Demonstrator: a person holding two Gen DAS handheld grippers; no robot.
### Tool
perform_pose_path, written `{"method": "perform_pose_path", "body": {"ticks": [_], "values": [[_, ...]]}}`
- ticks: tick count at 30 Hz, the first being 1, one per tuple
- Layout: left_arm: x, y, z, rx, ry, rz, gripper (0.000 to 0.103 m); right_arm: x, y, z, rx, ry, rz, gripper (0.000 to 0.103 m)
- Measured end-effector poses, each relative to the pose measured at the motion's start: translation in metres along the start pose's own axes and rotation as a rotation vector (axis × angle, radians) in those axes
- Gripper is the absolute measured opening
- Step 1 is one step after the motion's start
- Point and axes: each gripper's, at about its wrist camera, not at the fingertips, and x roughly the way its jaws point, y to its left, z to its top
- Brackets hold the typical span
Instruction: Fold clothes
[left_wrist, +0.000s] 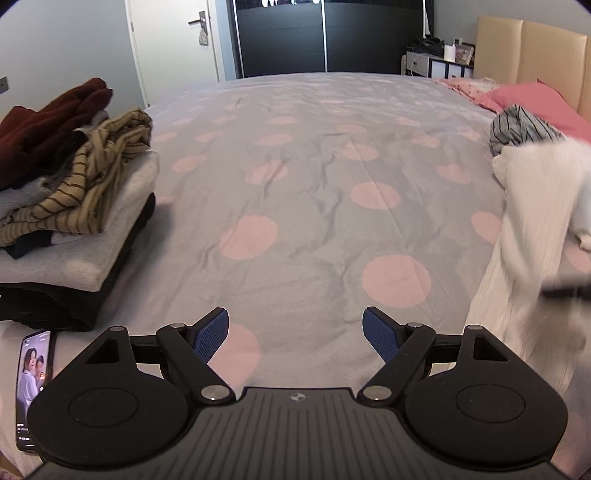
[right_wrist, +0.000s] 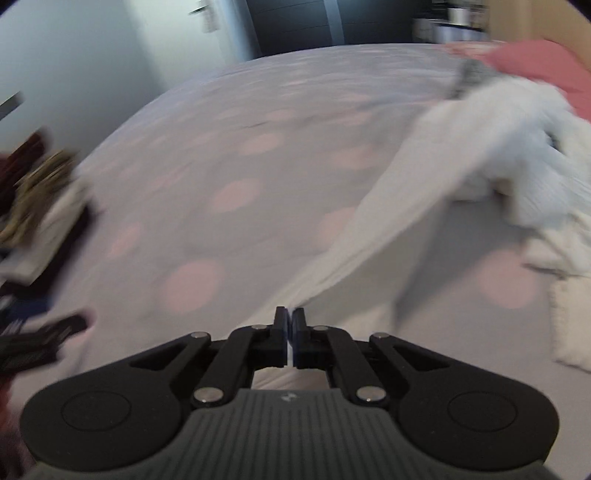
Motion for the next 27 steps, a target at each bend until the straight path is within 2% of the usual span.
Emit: {"method": "perform_pose_path", "body": {"ticks": [8,13,18,19,20,23,27], "values": [[-0.021,0.013,0.006,-0.006,-0.057,0.014,0.080,-0.019,0.120,-0.069,-0.313,0.206,0.357,0.003],[-0.033,0.007,0.004,0.047,-0.080,-0.006,0.080,-0.034,0.154,-0.097,-0.438,0.256,0.443,0.003],[-0.044,-0.015,0.005,0.124,-0.095,-0.089,0.080,-0.045,0.133,-0.092,-0.396,0.241,0.342,0.020],[-0.046,-0.019,0.005,0.139,-0.098,-0.106,0.080,-0.049,0.124,-0.090,-0.384,0.236,0.315,0.030],[-0.048,-0.023,0.005,0.154,-0.100,-0.122,0.080,-0.053,0.115,-0.087,-0.372,0.232,0.289,0.034],[-0.055,-0.047,0.010,0.227,-0.121,-0.182,0.080,-0.066,0.087,-0.080,-0.338,0.217,0.206,0.034],[-0.060,-0.088,0.014,0.361,-0.135,-0.265,0.080,-0.081,0.024,-0.071,-0.276,0.211,-0.015,0.042]]}}
